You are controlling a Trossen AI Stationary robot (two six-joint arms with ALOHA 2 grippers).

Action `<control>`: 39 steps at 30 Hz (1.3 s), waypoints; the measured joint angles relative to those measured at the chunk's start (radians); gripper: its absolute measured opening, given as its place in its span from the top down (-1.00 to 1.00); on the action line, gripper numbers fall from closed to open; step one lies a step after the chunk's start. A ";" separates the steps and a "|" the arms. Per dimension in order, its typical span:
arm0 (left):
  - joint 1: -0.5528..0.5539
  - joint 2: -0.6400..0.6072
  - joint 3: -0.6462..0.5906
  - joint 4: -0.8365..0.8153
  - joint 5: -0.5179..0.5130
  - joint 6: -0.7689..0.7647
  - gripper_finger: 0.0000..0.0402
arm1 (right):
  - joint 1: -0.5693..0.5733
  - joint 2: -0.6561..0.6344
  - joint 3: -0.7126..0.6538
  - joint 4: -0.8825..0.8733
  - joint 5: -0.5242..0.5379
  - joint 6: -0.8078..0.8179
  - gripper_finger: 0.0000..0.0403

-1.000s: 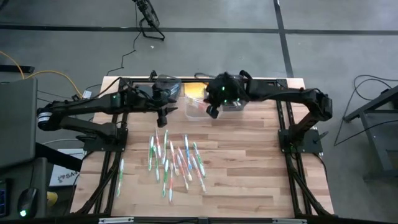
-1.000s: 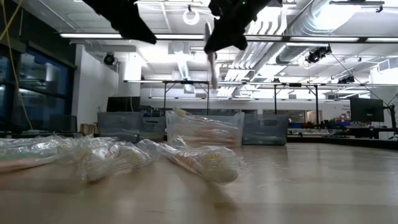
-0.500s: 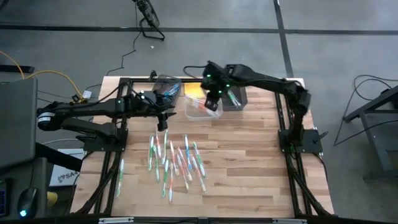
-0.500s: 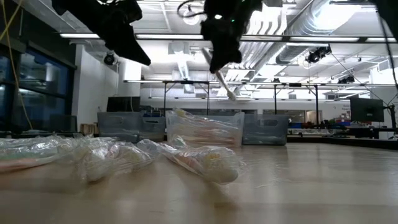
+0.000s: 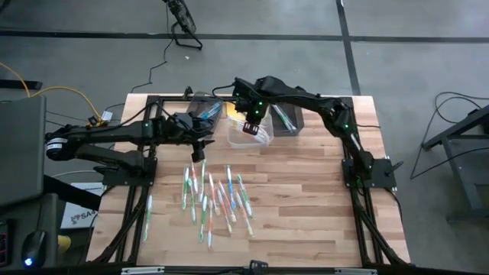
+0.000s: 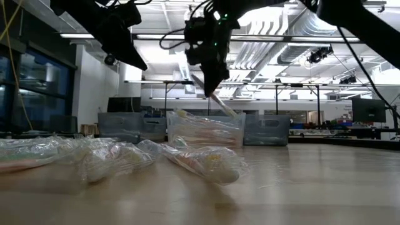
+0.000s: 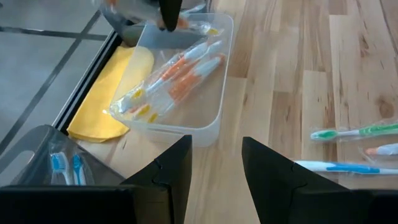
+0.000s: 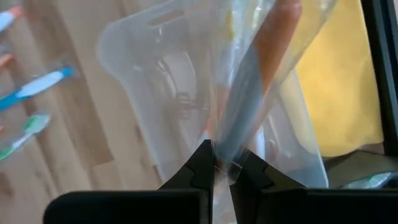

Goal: Pick & Place Toothbrushes
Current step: Put the orange toothbrush into the transparent bin, then put the green toothbrush into the right black bin

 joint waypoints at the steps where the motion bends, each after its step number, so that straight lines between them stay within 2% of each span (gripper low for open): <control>1: 0.000 0.000 0.000 0.001 0.000 0.000 0.32 | -0.002 0.010 0.003 -0.006 0.000 -0.001 0.90; 19: 0.000 0.000 0.000 0.001 0.001 0.001 0.32 | -0.019 0.136 0.003 0.065 -0.015 -0.018 0.86; 23: 0.000 0.000 0.000 0.001 0.002 0.000 0.32 | -0.012 0.132 0.003 0.089 -0.005 -0.018 0.66; 28: 0.000 0.000 0.000 0.000 0.003 -0.004 0.32 | -0.004 0.095 0.005 0.070 -0.047 -0.013 0.26; 33: 0.000 -0.013 0.000 -0.043 -0.013 -0.033 0.32 | 0.002 0.079 0.003 -0.054 -0.065 0.052 -0.09; 36: 0.000 -0.044 0.000 -0.095 -0.042 -0.066 0.32 | 0.008 0.059 0.003 -0.103 -0.097 0.091 -0.20; 39: 0.000 -0.079 0.000 -0.160 -0.047 -0.109 0.32 | 0.020 0.029 0.003 -0.079 -0.091 0.091 -0.23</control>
